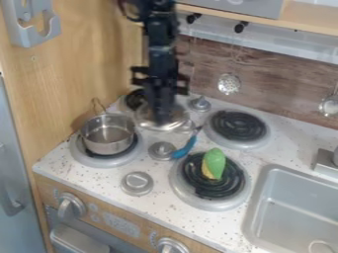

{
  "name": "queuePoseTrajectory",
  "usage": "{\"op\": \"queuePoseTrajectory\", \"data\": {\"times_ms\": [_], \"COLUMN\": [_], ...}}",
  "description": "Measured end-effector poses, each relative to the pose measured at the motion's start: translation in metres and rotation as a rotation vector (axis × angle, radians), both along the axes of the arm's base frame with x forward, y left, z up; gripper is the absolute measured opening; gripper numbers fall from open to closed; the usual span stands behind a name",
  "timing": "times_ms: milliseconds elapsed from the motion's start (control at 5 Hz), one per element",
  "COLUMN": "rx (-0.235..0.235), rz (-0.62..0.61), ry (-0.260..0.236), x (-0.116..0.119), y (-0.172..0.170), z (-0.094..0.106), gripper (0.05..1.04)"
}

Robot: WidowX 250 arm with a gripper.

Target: Pick up silver pan lid and place on the upper right burner

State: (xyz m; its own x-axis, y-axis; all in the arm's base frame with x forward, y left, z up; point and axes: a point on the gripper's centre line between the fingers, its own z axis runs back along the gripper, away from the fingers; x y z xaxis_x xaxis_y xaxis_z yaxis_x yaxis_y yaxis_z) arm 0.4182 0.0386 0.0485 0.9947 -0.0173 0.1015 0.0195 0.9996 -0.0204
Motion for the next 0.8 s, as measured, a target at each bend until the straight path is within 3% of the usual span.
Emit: {"op": "queuePoseTrajectory", "data": {"times_ms": [200, 400, 600, 800], "rx": [-0.007, -0.015, -0.003, -0.008], "rz": [-0.074, -0.134, -0.145, -0.119], "ry": [-0.023, -0.125, -0.203, -0.317], "x": [0.015, 0.032, 0.038, 0.049], "y": [-0.02, -0.045, -0.049, -0.055], "z": [-0.006, -0.014, -0.036, -0.046], "gripper": [0.241, 0.241, 0.241, 0.241]}}
